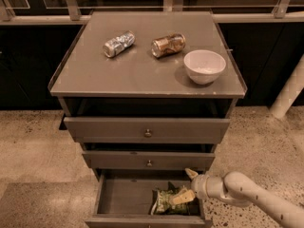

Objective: Pick green jalapeno chip bag from bottom drawer and place on counter

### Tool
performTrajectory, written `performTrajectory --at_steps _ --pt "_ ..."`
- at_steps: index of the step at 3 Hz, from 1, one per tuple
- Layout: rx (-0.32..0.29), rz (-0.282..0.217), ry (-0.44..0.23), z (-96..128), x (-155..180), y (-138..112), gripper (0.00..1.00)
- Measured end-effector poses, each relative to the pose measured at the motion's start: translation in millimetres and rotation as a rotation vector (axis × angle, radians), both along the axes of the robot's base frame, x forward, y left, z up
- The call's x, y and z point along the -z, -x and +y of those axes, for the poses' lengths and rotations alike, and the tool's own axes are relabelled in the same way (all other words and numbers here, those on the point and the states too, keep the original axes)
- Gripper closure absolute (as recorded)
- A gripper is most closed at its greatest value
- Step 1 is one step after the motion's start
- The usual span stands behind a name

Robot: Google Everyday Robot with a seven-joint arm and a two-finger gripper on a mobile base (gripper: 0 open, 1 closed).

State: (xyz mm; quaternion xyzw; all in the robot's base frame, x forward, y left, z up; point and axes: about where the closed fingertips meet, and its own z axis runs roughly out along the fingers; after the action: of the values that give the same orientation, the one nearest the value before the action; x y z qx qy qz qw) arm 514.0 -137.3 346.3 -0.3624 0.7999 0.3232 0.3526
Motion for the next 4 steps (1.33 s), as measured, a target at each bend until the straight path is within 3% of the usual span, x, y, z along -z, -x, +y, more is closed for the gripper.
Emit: performTrajectory --at_steps 1,3,4 --pt "-0.057 -0.137 0.066 -10.4 -1.3 -22.2 0.0" --pt "-0.057 -0.136 0.066 -10.0 -1.3 -19.2 0.0" --pt "-0.04 -0.114 0.076 -8.2 1.8 -3.4 0.0"
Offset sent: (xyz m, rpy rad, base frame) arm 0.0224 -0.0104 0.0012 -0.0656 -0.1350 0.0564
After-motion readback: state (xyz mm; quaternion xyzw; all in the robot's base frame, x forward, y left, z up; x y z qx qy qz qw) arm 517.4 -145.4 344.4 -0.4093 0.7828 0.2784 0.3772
